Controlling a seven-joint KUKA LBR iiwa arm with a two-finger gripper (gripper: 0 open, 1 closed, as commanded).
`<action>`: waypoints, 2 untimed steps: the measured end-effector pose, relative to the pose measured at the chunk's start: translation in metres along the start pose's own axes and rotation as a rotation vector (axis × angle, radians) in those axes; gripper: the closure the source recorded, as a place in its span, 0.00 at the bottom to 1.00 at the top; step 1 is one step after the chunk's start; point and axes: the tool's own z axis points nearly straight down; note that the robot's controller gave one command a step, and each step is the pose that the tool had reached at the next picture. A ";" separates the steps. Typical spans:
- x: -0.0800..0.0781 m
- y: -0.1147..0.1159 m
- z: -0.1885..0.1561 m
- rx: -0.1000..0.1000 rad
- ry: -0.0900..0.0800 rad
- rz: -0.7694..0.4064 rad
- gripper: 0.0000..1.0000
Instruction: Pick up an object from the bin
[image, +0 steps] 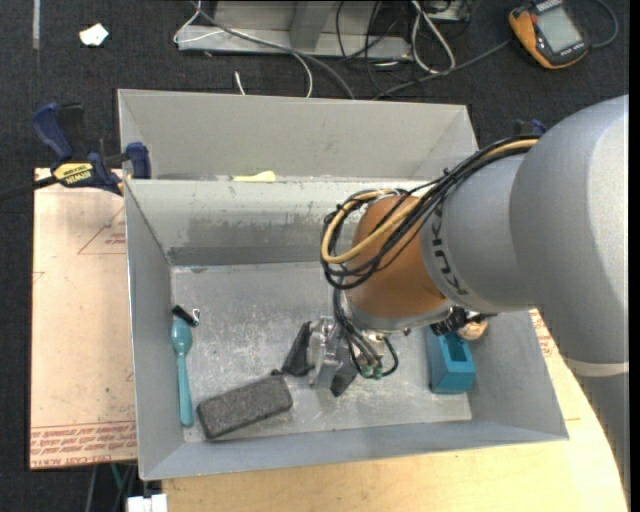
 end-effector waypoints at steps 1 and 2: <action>0.000 0.000 -0.005 0.000 -0.001 -0.001 1.00; 0.000 0.000 -0.009 -0.001 -0.001 -0.001 1.00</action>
Offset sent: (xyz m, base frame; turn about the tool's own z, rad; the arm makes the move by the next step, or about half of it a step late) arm -0.0001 -0.0001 0.0121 -0.0002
